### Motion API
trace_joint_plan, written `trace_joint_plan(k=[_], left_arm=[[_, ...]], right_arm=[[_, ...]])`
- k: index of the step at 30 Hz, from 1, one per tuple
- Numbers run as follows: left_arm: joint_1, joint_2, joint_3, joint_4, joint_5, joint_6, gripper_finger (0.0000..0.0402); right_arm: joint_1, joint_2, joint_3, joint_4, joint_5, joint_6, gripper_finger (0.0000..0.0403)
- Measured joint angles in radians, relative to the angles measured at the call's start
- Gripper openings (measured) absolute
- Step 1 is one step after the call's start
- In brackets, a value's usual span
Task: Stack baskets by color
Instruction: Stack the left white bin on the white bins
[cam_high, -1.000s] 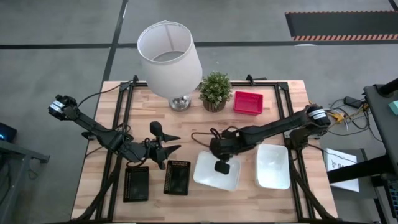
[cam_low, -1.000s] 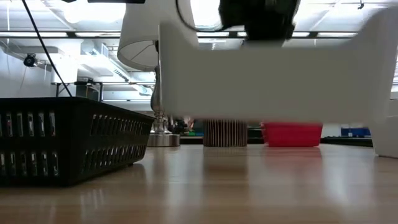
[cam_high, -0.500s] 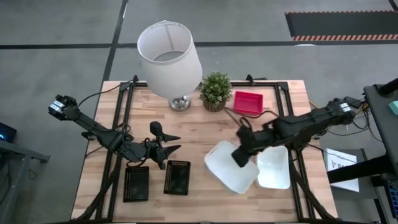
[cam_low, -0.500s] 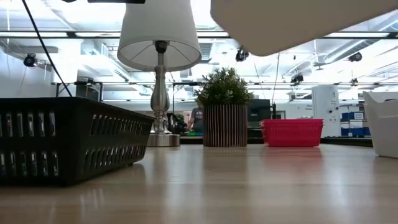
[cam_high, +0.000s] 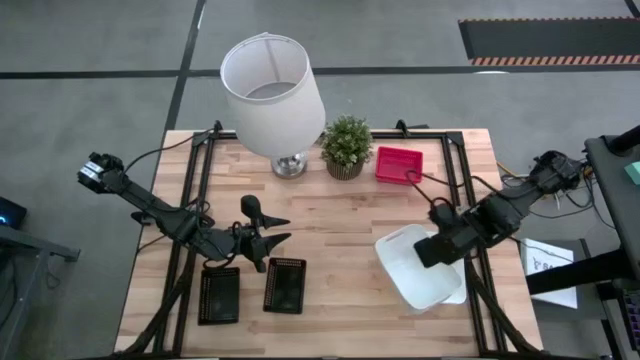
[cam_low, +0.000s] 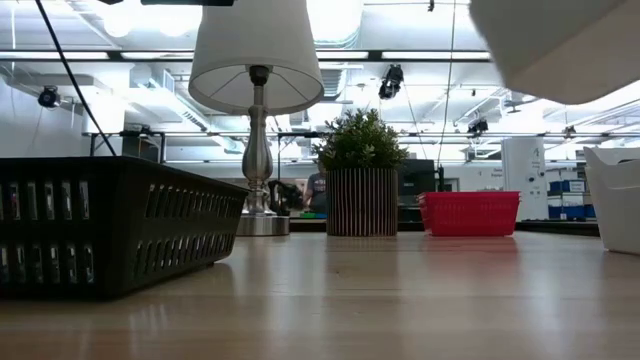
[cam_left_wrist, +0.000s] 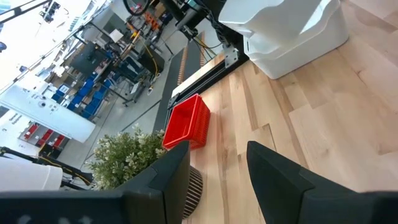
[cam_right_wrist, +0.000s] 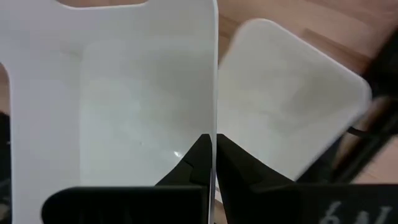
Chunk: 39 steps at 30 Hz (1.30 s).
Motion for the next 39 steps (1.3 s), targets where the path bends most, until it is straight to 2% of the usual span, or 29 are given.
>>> trace_joint_plan(k=[8,14,24,28,34,39], left_arm=[[0.0,0.0,0.0,0.0,0.0,0.0,0.0144],[0.0,0.0,0.0,0.0,0.0,0.0,0.0144],[0.0,0.0,0.0,-0.002,0.0,-0.001,0.0144],[0.0,0.0,0.0,-0.002,0.0,-0.002,0.0144],[0.0,0.0,0.0,0.0,0.002,-0.003,0.0144],[0.0,0.009,0.0,0.03,0.088,-0.004,0.0144]], right_arm=[[0.078,-0.041,0.0,-0.125,0.058,0.112,0.0009],[0.111,-0.067,-0.005,-0.123,0.133,0.132,0.0009],[0.131,-0.042,-0.045,-0.123,0.122,0.051,0.0009],[0.132,-0.026,-0.077,-0.121,0.073,0.015,0.0009],[0.132,-0.013,-0.124,-0.122,0.054,0.017,0.0009],[0.132,-0.016,-0.124,-0.122,0.051,0.018,0.0009]])
